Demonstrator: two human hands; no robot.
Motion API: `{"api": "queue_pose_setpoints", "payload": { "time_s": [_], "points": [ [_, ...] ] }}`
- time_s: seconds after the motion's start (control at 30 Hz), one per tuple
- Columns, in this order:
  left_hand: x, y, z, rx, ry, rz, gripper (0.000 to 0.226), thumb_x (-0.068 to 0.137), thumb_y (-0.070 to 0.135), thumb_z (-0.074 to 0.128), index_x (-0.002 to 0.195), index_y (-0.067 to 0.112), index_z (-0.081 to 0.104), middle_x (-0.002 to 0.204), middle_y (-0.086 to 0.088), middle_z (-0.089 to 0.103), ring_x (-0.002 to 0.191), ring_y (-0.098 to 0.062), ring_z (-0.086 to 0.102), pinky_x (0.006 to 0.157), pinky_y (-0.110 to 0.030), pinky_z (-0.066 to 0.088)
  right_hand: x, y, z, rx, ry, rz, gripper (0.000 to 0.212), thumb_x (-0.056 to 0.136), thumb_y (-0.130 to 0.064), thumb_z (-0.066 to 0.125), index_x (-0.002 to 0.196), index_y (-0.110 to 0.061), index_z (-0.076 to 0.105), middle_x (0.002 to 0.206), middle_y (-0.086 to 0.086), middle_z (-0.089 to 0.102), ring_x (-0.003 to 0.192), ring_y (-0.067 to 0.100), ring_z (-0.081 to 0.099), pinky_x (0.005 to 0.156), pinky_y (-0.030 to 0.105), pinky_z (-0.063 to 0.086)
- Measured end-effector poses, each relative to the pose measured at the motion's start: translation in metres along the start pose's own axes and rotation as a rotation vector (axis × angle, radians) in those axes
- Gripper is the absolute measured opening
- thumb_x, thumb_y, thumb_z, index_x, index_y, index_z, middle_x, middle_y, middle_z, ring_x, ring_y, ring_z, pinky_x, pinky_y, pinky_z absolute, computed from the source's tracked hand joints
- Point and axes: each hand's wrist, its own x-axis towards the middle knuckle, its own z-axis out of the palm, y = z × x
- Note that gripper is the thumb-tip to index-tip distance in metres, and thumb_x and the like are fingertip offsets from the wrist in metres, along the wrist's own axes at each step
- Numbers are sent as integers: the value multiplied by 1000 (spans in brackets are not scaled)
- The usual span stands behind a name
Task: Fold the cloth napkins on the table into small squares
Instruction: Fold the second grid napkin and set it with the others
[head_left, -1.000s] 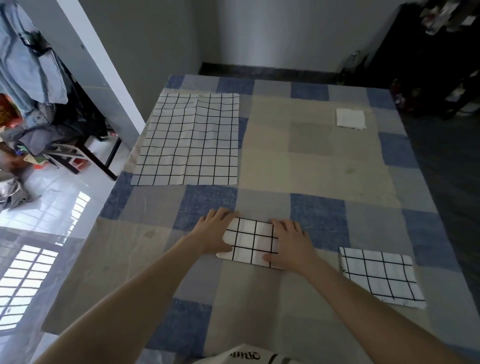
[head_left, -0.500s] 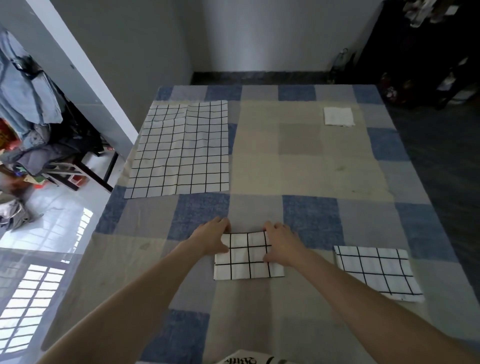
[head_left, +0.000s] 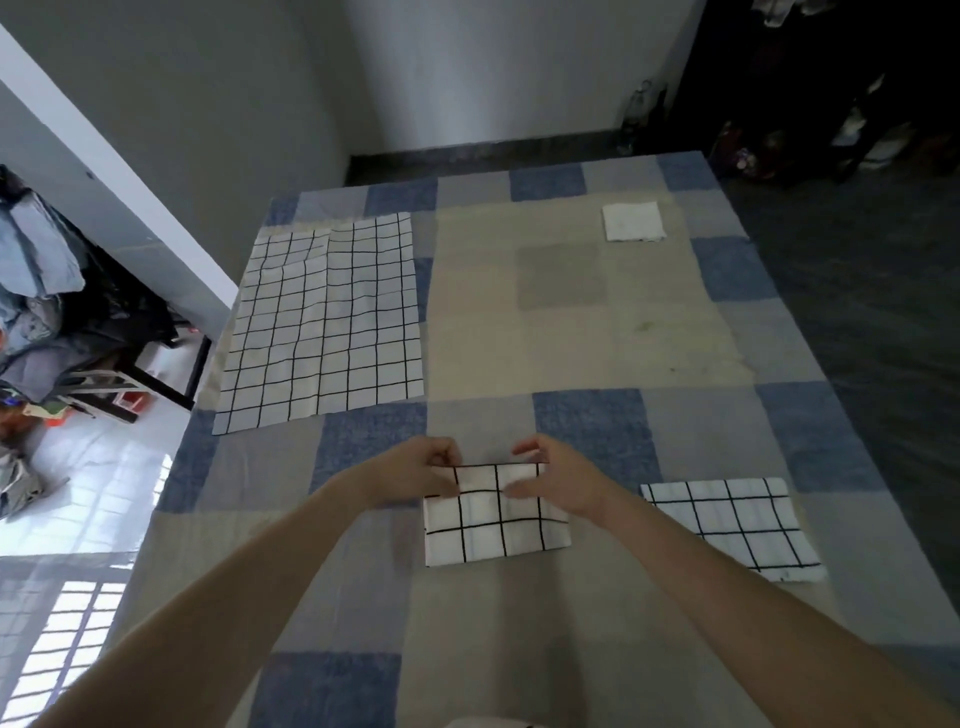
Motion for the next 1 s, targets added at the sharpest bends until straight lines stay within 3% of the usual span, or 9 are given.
{"api": "queue_pose_setpoints", "payload": {
  "time_s": [0.1,0.17,0.23,0.33,0.4,0.5,0.63,0.87,1.0],
  "points": [
    [7,18,-12,-153,77,28,21,82,4,73,85,19,58,86,4,62,78,-6,59,74,-18,48,-8,1,-27,206,-81,52,50,73,-21,84,119,-18,64,112,-5,68,104,12,63,85,24,50],
    [18,30,-14,-226,97,44,22,83,1,72,86,16,57,83,2,61,73,-9,57,67,-21,49,-14,6,-49,262,-61,95,36,77,-15,80,112,-14,68,106,-2,72,98,14,68,78,24,54],
    [33,44,-9,-363,138,22,23,84,-3,70,88,14,55,82,-2,61,68,-11,57,59,-21,51,-17,14,-71,317,85,86,26,82,-7,74,107,-10,68,103,4,72,95,20,69,80,31,57],
    [55,66,8,-756,240,1,26,84,-4,69,98,11,54,82,-10,65,68,-17,64,67,-25,58,-20,17,-112,336,339,57,20,86,3,66,101,-10,64,95,6,69,93,25,64,81,39,56],
    [71,77,22,-791,295,-37,28,85,2,70,106,10,53,88,-9,69,74,-18,66,72,-27,56,-17,24,-142,330,443,93,24,86,4,64,107,-7,59,99,9,66,92,24,62,75,36,59],
    [89,66,43,-349,300,-106,25,87,13,69,108,11,54,98,-5,60,91,-20,59,75,-28,46,-13,44,-176,114,607,172,35,84,-5,70,116,-5,54,114,18,61,104,33,60,89,51,53],
    [79,27,58,543,129,15,60,80,33,73,134,22,47,145,0,32,130,-24,39,103,-39,41,-11,63,-192,-102,720,239,41,84,-2,68,122,5,55,122,23,58,116,38,54,98,45,45],
    [73,19,59,612,148,86,73,77,35,77,139,33,37,155,6,17,135,-20,31,98,-39,46,-7,74,-194,-196,859,245,31,82,-4,65,112,-1,56,111,19,62,106,36,59,78,32,42],
    [72,17,60,611,155,89,72,78,33,76,138,32,37,156,6,17,136,-21,30,98,-40,46,-12,77,-196,-160,897,225,49,83,-2,65,127,0,45,121,21,58,113,37,54,83,32,40]
  ]
}}
